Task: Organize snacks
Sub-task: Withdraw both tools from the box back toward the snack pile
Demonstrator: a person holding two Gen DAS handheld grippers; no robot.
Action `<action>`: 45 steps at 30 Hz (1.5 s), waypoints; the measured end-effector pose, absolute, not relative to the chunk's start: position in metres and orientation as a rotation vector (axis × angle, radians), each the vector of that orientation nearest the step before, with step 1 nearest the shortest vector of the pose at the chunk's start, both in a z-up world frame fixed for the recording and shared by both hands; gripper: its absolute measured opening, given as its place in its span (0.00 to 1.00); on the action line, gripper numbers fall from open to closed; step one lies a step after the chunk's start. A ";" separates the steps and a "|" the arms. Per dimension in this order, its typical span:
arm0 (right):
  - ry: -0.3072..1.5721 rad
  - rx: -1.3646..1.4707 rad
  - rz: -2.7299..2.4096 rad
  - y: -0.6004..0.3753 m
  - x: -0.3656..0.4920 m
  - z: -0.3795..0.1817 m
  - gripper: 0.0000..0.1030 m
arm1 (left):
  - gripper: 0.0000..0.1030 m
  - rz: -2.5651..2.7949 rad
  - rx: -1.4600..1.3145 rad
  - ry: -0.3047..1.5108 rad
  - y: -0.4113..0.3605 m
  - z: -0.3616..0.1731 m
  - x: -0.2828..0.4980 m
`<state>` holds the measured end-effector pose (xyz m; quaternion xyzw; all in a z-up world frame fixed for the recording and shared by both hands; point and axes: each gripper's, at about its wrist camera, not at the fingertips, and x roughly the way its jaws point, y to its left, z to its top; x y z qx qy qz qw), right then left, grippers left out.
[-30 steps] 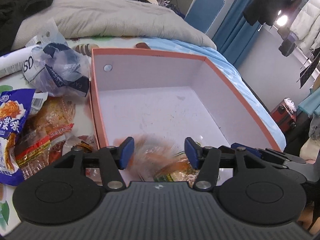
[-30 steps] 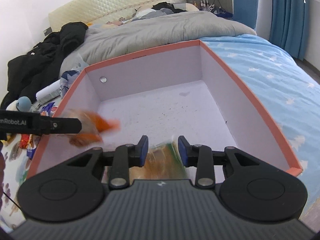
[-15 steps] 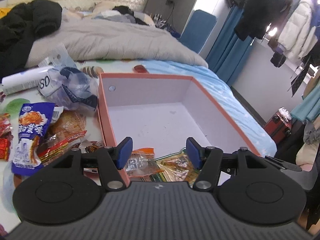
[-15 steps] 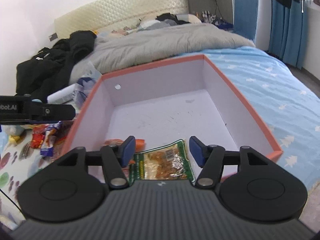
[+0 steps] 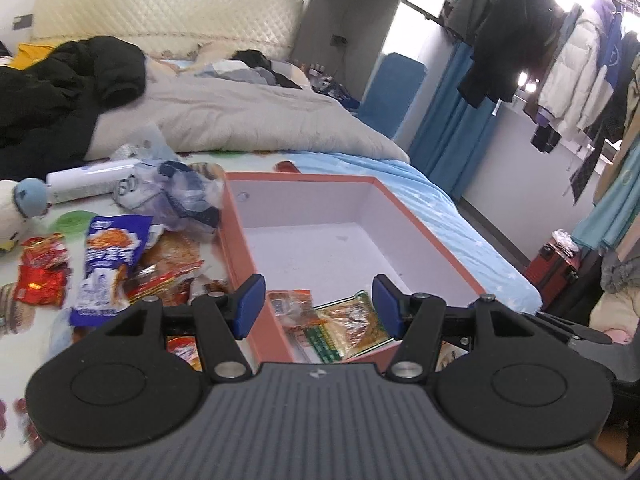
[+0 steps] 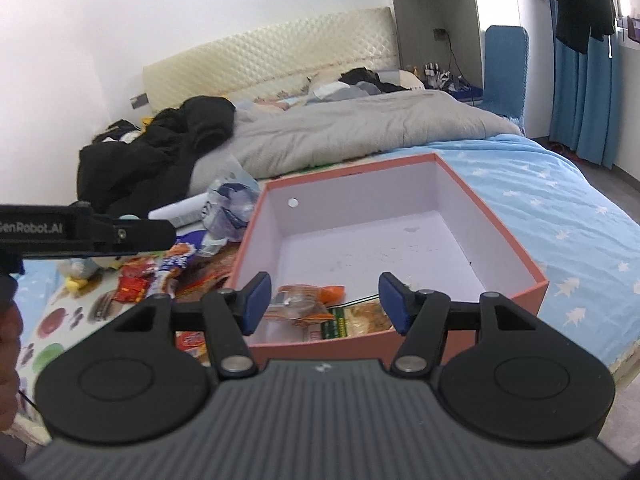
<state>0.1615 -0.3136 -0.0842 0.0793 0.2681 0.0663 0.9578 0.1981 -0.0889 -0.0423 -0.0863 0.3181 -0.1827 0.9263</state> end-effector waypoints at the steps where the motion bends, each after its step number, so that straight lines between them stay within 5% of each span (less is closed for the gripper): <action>1: 0.540 0.162 0.138 -0.312 0.158 -0.083 0.60 | 0.63 -0.366 -0.180 0.647 -0.086 -0.041 0.193; 32: 0.571 0.102 0.303 -0.238 0.081 -0.103 0.60 | 0.63 -0.164 -0.241 0.682 0.002 -0.071 0.090; 45: 0.539 0.038 0.333 -0.207 0.118 -0.104 0.60 | 0.75 -0.105 -0.212 0.666 0.034 -0.076 0.126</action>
